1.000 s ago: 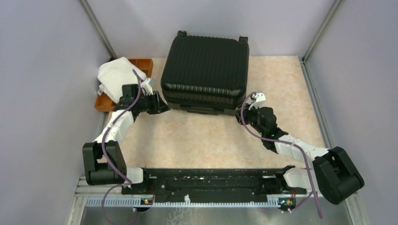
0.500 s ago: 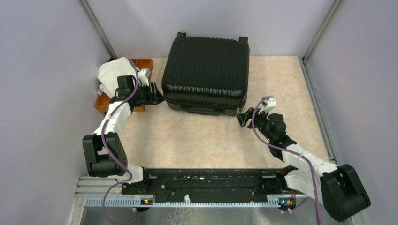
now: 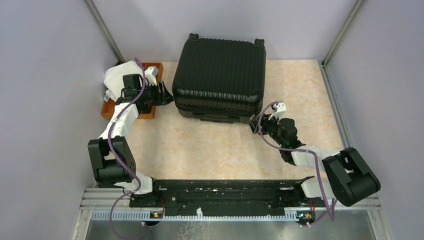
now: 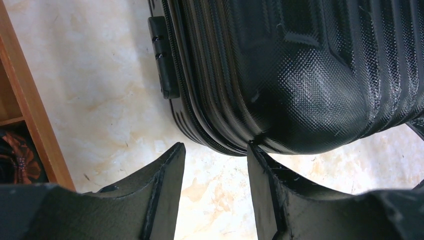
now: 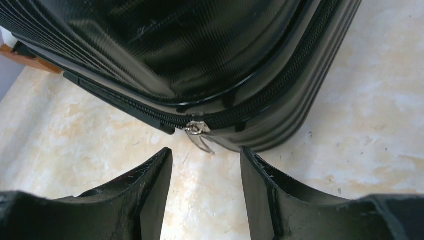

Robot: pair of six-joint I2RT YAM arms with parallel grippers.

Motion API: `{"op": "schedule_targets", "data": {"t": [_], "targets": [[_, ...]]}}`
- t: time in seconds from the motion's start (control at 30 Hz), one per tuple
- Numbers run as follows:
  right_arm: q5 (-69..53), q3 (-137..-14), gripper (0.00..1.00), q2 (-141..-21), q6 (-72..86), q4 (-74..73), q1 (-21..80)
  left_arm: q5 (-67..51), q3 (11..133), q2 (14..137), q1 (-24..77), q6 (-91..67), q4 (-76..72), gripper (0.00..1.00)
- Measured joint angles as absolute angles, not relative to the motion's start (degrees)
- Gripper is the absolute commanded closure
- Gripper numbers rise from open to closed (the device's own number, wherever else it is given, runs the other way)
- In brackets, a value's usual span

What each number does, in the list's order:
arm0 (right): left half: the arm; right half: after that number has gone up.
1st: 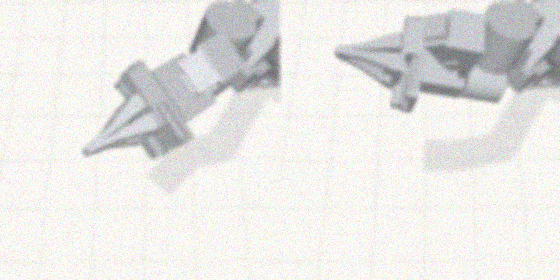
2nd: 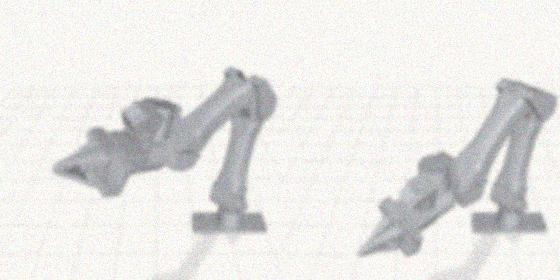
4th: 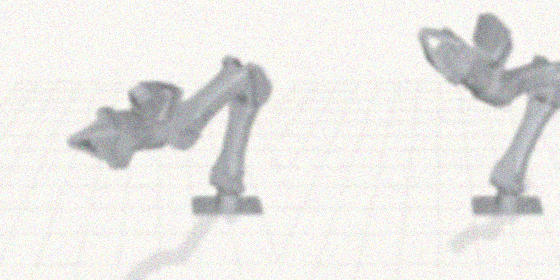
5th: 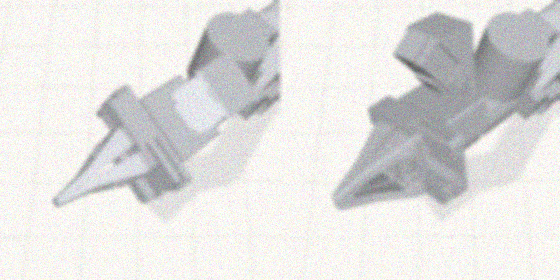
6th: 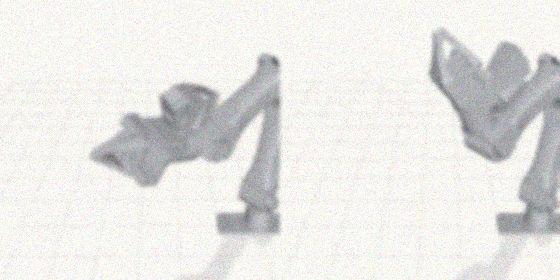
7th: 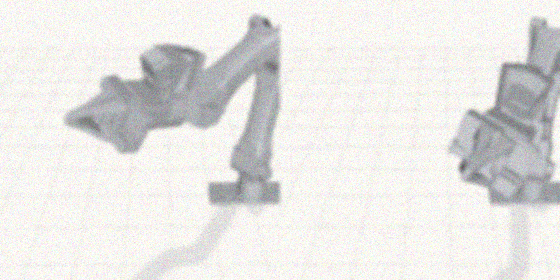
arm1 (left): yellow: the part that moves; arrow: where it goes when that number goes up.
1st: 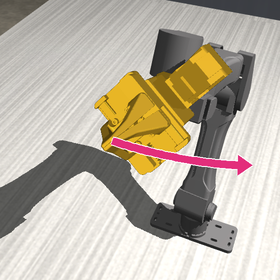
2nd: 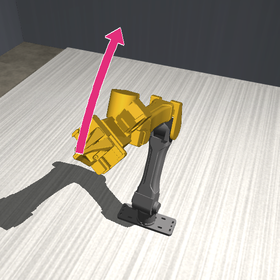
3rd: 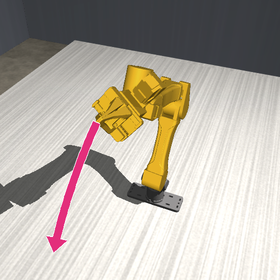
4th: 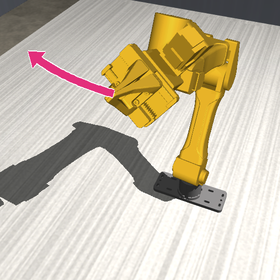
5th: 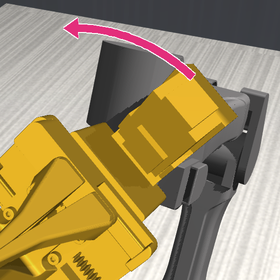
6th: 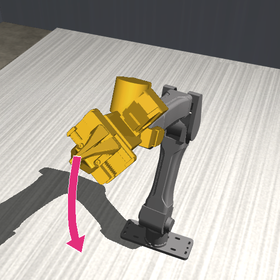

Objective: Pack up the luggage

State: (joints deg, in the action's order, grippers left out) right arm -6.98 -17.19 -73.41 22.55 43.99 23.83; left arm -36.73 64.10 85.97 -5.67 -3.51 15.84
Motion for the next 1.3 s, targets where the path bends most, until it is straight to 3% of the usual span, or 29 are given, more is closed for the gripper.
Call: {"op": "schedule_targets", "data": {"t": [0.2, 0.63, 1.03, 1.3], "targets": [[-5.82, -18.46, 0.55, -76.77, 22.06, 48.16, 23.83, -36.25, 64.99, 87.64, -5.58, -3.88, 16.23, 0.44], [-3.07, -18.26, 0.58, -82.81, 24.23, 54.04, 23.81, -34.74, 67.37, 88.68, -4.82, -5.43, 15.29, 0.44], [-0.30, -17.65, 1.00, -83.79, 24.25, 57.49, 23.81, -34.83, 69.28, 88.66, -4.01, -6.98, 11.18, 0.44], [2.90, -17.26, 1.00, -82.11, 24.71, 55.92, 24.51, -34.81, 69.28, 88.66, -3.99, -7.40, 10.61, 0.44]]}}
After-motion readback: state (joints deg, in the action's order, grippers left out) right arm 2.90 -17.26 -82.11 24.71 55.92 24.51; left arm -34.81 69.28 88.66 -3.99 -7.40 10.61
